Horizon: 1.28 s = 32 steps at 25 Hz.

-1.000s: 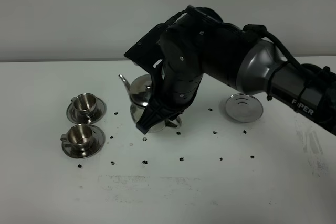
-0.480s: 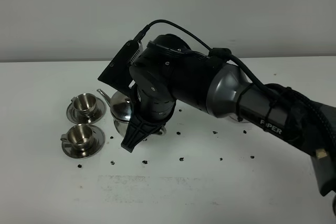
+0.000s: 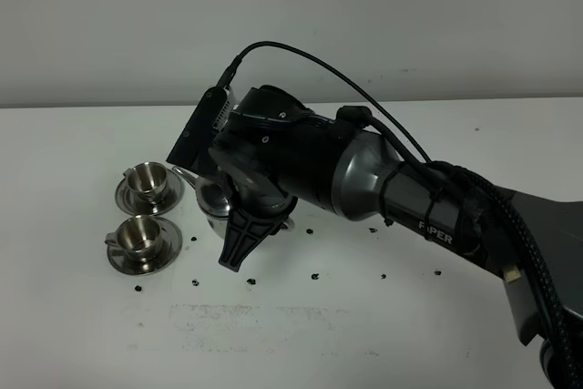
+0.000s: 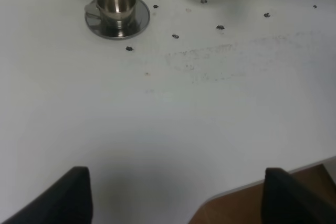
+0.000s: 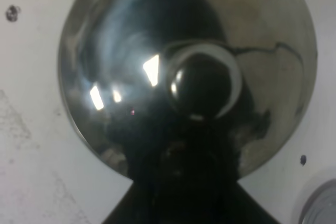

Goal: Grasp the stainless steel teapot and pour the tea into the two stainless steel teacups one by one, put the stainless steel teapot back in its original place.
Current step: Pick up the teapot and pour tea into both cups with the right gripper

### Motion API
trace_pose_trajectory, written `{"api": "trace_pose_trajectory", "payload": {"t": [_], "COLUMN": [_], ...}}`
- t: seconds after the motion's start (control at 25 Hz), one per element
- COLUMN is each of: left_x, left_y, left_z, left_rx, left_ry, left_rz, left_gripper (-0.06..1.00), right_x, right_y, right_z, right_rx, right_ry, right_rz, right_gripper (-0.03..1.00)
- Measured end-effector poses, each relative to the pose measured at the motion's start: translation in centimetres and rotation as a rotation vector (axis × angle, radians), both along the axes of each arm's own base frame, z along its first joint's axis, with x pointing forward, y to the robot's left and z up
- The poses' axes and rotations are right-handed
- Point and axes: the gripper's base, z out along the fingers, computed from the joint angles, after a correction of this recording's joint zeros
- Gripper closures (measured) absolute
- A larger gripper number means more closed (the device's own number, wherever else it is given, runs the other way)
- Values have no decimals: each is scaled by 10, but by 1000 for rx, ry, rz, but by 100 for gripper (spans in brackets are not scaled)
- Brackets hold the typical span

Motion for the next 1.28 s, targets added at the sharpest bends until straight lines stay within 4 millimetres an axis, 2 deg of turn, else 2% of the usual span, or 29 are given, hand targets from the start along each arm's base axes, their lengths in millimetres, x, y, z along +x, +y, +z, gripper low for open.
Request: {"api": "trace_pose_trajectory", "payload": {"t": [0.16, 0.36, 0.6, 1.28], "left_x": [0, 0, 0, 0], "left_y": [0, 0, 0, 0], "left_z": [0, 0, 0, 0], "left_rx": [0, 0, 0, 1], "left_ry": [0, 0, 0, 0], "left_rz": [0, 0, 0, -1], "left_gripper": [31, 31, 31, 31], "right_x": [-11, -20, -21, -18], "right_y": [10, 20, 26, 35], "right_z": [-2, -16, -29, -25], "right_rx": [-35, -87, -125, -140], "right_ry": [-16, -8, -20, -159], "right_rz": [40, 80, 106, 207], "right_gripper": [76, 76, 76, 76]}}
